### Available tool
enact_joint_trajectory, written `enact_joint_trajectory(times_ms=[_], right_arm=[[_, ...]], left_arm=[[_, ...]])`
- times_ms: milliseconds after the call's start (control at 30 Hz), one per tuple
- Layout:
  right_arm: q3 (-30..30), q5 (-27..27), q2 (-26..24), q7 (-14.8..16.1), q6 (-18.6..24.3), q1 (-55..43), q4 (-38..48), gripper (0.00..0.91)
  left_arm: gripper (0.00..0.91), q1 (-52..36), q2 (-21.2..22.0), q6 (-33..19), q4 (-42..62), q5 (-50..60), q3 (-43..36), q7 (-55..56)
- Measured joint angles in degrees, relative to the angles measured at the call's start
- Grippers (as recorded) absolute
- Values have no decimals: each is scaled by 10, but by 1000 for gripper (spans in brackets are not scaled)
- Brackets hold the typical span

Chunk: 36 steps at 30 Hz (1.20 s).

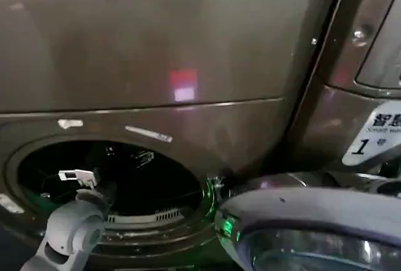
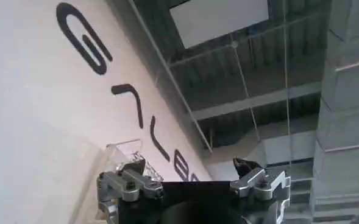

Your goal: Grasp the clothes from the dryer.

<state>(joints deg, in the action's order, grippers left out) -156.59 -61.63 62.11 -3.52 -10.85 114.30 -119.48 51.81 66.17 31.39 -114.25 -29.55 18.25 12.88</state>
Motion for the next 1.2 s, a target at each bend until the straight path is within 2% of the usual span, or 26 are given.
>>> enact_joint_trajectory(times_ms=[900,1200], right_arm=[[1,0,-7,10,3,-6,7,907],[1,-2,-7,13,3,-7,6,907]], left_arm=[[907,-263,103,-102,383,58,-96,-26],[907,-327,112,-109,478,72,-117,-76]])
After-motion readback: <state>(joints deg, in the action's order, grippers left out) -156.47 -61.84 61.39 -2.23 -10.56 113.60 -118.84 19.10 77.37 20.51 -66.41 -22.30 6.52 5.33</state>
